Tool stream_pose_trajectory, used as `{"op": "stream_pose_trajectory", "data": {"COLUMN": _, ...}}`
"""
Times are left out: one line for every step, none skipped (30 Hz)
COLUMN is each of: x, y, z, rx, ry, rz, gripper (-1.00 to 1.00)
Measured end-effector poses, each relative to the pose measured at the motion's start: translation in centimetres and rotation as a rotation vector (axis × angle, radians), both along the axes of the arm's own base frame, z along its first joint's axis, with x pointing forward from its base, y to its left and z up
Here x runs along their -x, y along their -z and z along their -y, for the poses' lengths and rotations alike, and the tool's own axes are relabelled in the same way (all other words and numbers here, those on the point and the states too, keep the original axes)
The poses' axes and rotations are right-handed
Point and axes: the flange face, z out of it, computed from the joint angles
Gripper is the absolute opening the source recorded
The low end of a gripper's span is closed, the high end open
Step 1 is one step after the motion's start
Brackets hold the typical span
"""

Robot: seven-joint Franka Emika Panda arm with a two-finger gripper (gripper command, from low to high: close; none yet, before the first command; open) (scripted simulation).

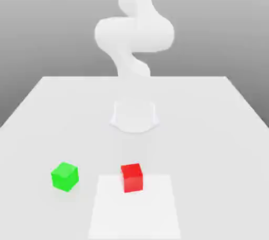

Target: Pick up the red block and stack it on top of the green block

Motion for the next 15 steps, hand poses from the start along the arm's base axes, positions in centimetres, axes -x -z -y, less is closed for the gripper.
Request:
{"op": "stream_pose_trajectory", "data": {"x": -1.1, "y": 2.5, "z": 0.1, "rx": 0.007, "ry": -0.008, "rz": -0.038, "gripper": 0.00}}
{"op": "stream_pose_trajectory", "data": {"x": -2.1, "y": 5.0, "z": 0.1, "rx": 0.013, "ry": -0.016, "rz": -0.075, "gripper": 0.00}}
{"op": "stream_pose_trajectory", "data": {"x": -2.9, "y": 7.4, "z": 0.2, "rx": 0.019, "ry": -0.025, "rz": -0.112, "gripper": 0.00}}
{"op": "stream_pose_trajectory", "data": {"x": -3.6, "y": 9.9, "z": 0.2, "rx": 0.024, "ry": -0.033, "rz": -0.149, "gripper": 0.00}}
{"op": "stream_pose_trajectory", "data": {"x": -4.1, "y": 12.4, "z": 0.2, "rx": 0.030, "ry": -0.042, "rz": -0.186, "gripper": 0.00}}
{"op": "stream_pose_trajectory", "data": {"x": -4.4, "y": 14.9, "z": 0.3, "rx": 0.035, "ry": -0.051, "rz": -0.223, "gripper": 0.00}}
{"op": "stream_pose_trajectory", "data": {"x": -4.7, "y": 17.4, "z": 0.3, "rx": 0.040, "ry": -0.061, "rz": -0.260, "gripper": 0.00}}
{"op": "stream_pose_trajectory", "data": {"x": -4.7, "y": 19.9, "z": 0.4, "rx": 0.045, "ry": -0.071, "rz": -0.297, "gripper": 0.00}}
{"op": "stream_pose_trajectory", "data": {"x": -4.6, "y": 22.4, "z": 0.4, "rx": 0.049, "ry": -0.081, "rz": -0.335, "gripper": 0.00}}
{"op": "stream_pose_trajectory", "data": {"x": -4.4, "y": 25.0, "z": 0.4, "rx": 0.053, "ry": -0.091, "rz": -0.373, "gripper": 0.00}}
{"op": "stream_pose_trajectory", "data": {"x": -4.0, "y": 27.5, "z": 0.4, "rx": 0.057, "ry": -0.102, "rz": -0.412, "gripper": 0.00}}
{"op": "stream_pose_trajectory", "data": {"x": -3.4, "y": 30.0, "z": 0.5, "rx": 0.060, "ry": -0.114, "rz": -0.452, "gripper": 0.00}}
{"op": "stream_pose_trajectory", "data": {"x": -2.7, "y": 32.5, "z": 0.5, "rx": 0.063, "ry": -0.126, "rz": -0.494, "gripper": 0.00}}
{"op": "stream_pose_trajectory", "data": {"x": -1.8, "y": 35.1, "z": 0.5, "rx": 0.067, "ry": -0.139, "rz": -0.537, "gripper": 0.00}}
{"op": "stream_pose_trajectory", "data": {"x": -0.7, "y": 37.6, "z": 0.5, "rx": 0.069, "ry": -0.152, "rz": -0.581, "gripper": 0.00}}
